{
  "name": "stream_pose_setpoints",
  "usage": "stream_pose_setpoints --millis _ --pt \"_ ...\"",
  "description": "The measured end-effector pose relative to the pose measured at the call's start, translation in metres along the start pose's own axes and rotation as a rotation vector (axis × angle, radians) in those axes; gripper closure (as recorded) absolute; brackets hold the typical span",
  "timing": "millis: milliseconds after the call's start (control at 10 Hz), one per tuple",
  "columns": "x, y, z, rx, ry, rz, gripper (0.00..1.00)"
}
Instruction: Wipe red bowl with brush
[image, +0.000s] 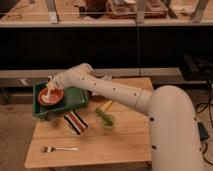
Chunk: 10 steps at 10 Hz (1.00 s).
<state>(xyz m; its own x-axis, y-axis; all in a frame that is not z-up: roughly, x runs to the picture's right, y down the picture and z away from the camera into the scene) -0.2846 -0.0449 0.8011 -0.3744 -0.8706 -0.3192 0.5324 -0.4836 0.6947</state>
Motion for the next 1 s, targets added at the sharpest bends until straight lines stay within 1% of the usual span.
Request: stream_pose_setpoints --millis 100,300,500,600,700,800,900,1000 --pt "-0.001 0.010 -0.005 -0.014 0.001 0.008 1.00" --pt "0.002 0.039 -0.008 -0.052 0.002 0.028 1.00" --pt "0.006 0.058 -0.004 -0.079 0.000 0.040 1.00" --pt "0.013 0.069 0.005 -0.089 0.001 0.053 1.00" --pt "0.020 0.076 0.011 -0.092 0.005 0.057 1.00" --pt "0.029 0.078 0.018 -0.092 0.013 0.059 1.00" --pt "0.040 0.074 0.024 -0.086 0.023 0.056 1.00" --pt "0.053 0.062 0.031 -0.070 0.036 0.045 1.00"
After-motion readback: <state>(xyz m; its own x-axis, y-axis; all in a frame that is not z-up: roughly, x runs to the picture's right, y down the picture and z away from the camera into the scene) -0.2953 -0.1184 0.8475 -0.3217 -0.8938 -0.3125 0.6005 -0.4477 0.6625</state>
